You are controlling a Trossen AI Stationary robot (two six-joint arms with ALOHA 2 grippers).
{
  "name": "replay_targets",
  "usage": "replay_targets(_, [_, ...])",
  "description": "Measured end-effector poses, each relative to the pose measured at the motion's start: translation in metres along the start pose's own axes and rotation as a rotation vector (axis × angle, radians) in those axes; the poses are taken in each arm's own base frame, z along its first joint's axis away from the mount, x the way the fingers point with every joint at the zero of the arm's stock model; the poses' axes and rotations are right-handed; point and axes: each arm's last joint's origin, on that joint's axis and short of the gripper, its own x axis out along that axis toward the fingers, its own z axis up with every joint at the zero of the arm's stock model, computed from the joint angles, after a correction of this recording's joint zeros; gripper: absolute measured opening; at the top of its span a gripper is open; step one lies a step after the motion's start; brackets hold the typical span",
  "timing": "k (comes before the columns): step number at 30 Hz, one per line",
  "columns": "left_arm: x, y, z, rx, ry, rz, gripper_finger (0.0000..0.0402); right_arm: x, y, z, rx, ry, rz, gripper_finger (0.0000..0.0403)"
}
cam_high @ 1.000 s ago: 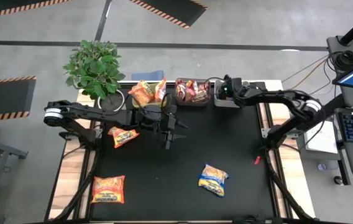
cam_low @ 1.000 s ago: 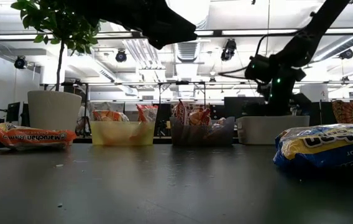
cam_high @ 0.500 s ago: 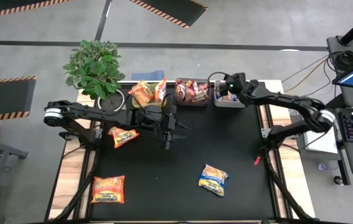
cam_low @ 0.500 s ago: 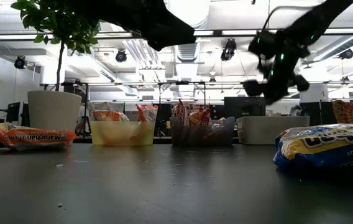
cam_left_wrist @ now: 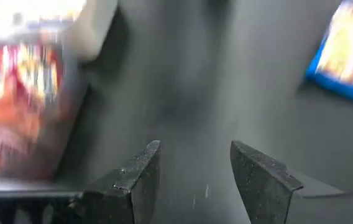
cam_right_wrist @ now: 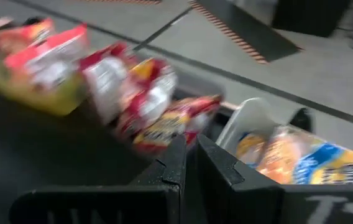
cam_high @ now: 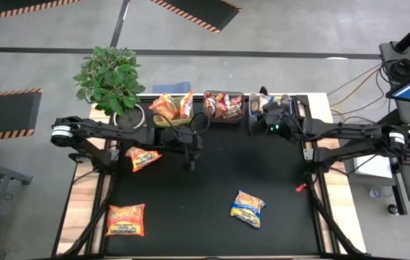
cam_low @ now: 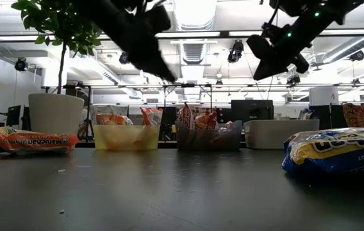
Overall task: Sort Maruchan noodles
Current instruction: Put the top orange noodle pack into the yellow bin
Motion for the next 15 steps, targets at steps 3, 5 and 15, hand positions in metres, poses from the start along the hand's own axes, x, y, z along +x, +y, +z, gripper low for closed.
replay_targets(3, [-0.006, 0.001, -0.005, -0.045, 0.15, 0.02, 0.0176, -0.006, 0.01, -0.012, -0.045, 0.019, 0.052, 0.0027])
replay_targets(5, [-0.01, 0.001, -0.01, -0.1, 0.254, 0.027, 0.0176, -0.009, 0.014, -0.019, -0.063, 0.031, 0.074, 0.0027])
replay_targets(15, [-0.032, 0.0, -0.048, -0.396, 0.732, 0.149, 0.0176, -0.011, 0.018, -0.032, -0.079, 0.049, 0.095, 0.0027])
